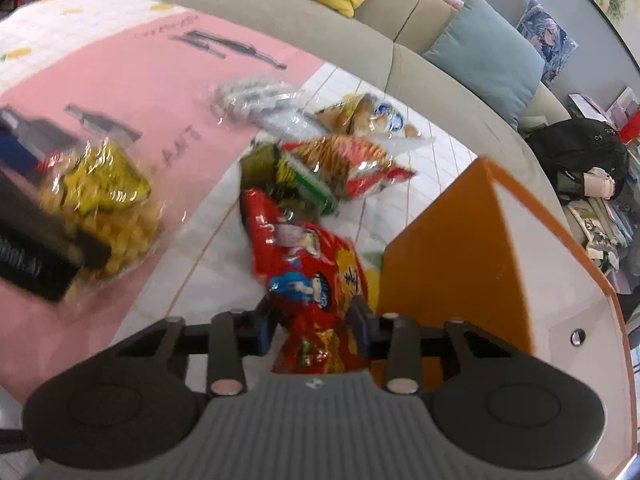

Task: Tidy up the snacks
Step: 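Carry the cracker bag and red chip bag over the orange box, then open both tools to drop the bags into the box and withdraw, then move both open tools back over the snacks on the table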

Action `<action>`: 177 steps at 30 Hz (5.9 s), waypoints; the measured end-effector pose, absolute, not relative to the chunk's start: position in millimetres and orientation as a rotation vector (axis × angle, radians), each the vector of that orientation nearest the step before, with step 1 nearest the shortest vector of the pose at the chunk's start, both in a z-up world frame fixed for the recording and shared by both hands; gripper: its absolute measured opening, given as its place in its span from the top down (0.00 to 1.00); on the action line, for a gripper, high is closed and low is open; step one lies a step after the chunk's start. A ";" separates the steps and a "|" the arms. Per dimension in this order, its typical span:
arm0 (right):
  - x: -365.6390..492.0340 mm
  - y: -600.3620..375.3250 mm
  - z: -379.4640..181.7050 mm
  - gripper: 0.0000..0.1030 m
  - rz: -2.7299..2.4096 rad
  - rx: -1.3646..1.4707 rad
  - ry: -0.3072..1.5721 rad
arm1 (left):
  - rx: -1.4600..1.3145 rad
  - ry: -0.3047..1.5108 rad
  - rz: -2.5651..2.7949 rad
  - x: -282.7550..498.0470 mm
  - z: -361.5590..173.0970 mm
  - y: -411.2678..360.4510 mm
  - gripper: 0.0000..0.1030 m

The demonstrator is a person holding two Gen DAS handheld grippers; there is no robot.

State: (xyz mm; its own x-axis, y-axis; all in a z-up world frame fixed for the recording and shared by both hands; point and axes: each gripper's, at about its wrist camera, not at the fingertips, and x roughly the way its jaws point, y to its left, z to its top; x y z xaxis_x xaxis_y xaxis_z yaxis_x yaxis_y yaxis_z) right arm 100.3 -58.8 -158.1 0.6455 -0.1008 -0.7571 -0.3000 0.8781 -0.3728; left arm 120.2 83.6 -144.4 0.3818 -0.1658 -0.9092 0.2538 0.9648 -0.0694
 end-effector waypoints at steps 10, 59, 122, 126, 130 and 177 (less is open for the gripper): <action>125.5 -73.9 -108.9 0.77 0.133 -0.299 0.913 | 0.117 1.160 -0.284 122.8 -148.1 76.6 0.01; 80.0 -197.5 14.5 0.77 0.265 0.237 0.810 | -0.031 0.811 -0.487 101.7 22.1 -2.3 0.57; 168.3 -314.1 -116.7 0.57 0.007 0.239 1.215 | 0.587 1.061 -0.787 165.3 -61.3 -160.4 0.30; 165.0 -318.8 -115.7 0.49 -0.045 0.170 1.219 | 0.540 1.055 -0.760 162.1 -53.4 -151.2 0.30; 164.1 -327.2 -119.9 0.47 -0.091 0.161 1.236 | 0.467 1.043 -0.731 160.2 -45.2 -139.0 0.30; 128.7 -276.0 -77.4 0.26 -0.065 0.083 1.103 | 0.052 1.032 -0.532 143.6 -32.1 -69.4 0.64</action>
State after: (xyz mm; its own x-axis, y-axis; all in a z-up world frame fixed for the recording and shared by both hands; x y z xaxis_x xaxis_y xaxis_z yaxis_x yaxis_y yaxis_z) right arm 128.7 -276.0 -77.4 0.4500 -0.0110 -0.8930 0.0939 0.9950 0.0350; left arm 143.6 -69.4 -32.1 0.3989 -0.3959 -0.8271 0.4441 0.8726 -0.2035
